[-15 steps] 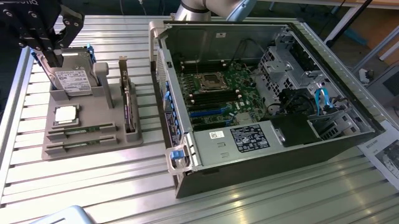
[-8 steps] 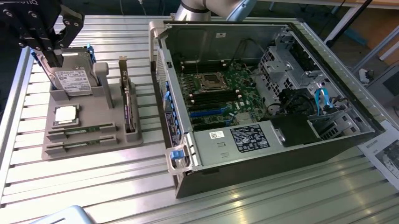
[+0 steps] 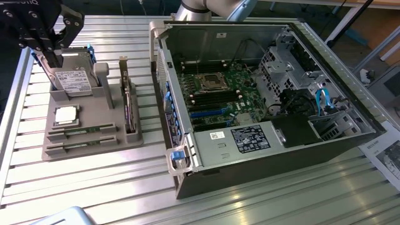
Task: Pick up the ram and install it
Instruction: 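Pick up the ram and move it above insertion slot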
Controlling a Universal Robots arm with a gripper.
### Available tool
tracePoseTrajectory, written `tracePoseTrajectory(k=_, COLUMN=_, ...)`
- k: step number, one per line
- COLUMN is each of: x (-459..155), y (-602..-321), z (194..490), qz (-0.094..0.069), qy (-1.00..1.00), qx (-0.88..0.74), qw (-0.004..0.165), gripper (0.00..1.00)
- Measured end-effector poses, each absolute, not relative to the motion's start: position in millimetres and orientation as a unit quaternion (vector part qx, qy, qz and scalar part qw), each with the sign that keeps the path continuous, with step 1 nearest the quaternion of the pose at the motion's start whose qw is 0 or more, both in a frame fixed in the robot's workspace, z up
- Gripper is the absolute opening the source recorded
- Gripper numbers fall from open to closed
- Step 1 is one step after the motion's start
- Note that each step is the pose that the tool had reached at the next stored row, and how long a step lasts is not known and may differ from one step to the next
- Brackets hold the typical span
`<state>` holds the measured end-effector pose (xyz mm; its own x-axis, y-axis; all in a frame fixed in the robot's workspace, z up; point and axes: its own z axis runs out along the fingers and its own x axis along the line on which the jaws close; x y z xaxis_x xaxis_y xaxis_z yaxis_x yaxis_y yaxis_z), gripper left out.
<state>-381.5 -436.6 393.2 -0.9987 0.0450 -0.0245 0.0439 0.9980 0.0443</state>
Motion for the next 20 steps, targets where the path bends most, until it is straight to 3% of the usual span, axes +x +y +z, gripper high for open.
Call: tracePoseTrajectory(k=20, x=-381.5, y=-437.6, z=393.1, qz=0.023, qy=0.993, qx=-0.113, qw=0.01, gripper=0.1)
